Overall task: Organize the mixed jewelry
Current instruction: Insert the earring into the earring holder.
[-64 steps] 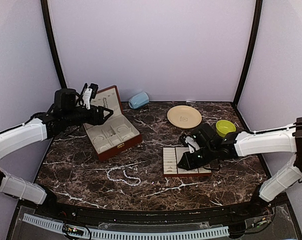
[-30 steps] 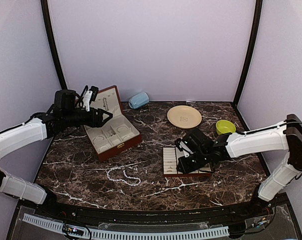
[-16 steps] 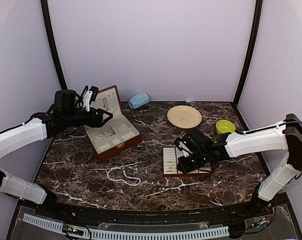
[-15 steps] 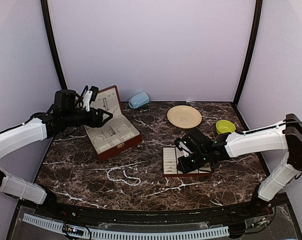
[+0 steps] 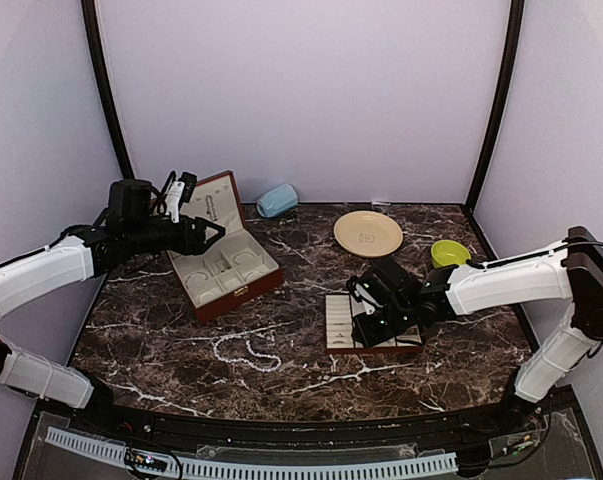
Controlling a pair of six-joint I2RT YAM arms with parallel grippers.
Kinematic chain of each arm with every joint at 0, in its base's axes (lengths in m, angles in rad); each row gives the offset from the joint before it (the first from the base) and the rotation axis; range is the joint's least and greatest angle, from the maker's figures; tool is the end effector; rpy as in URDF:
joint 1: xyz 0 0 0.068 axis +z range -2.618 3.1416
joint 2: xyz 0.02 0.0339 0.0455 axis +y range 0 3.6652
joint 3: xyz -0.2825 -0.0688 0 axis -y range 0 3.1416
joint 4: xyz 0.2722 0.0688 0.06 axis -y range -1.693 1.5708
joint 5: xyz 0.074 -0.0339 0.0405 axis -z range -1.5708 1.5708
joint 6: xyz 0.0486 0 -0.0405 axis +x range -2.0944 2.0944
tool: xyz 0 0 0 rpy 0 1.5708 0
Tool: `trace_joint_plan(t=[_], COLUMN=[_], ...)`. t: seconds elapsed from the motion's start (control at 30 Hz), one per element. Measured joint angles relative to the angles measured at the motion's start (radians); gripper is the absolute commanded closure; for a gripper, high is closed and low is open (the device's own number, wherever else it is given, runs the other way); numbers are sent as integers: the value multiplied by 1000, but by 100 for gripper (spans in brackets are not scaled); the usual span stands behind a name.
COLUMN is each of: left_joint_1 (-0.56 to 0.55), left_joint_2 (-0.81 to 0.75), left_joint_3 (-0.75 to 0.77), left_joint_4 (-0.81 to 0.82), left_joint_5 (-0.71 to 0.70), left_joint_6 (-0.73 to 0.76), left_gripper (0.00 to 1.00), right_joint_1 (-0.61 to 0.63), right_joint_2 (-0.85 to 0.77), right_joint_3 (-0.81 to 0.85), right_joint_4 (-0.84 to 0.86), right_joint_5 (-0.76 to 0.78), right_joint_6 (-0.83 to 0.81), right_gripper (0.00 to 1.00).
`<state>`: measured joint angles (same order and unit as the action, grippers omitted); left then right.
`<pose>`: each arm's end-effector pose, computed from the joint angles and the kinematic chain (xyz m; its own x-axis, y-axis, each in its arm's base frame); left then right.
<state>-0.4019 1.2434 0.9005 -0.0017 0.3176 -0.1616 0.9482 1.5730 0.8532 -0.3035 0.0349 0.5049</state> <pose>0.2874 -0.1387 0.3054 -0.4102 0.0083 -0.9120 0.5837 0.7707 -0.2556 0.1930 0.2660 0.1570 -0.8234 -0.3180 -0.4700 -0.4605 0.8585 0.2257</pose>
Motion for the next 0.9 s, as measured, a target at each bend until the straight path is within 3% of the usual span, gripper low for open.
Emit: trace_joint_plan(t=[0.9], left_joint_1=[0], left_joint_2=[0], left_joint_3=[-7], left_joint_4=[0], left_joint_5=[5], left_joint_6=[-1], left_gripper=[34], right_joint_1=[5], right_joint_2=[-2], right_joint_3=[5], right_joint_4=[-11], right_joint_5=[-30], right_joint_6=[9], right_gripper=[93])
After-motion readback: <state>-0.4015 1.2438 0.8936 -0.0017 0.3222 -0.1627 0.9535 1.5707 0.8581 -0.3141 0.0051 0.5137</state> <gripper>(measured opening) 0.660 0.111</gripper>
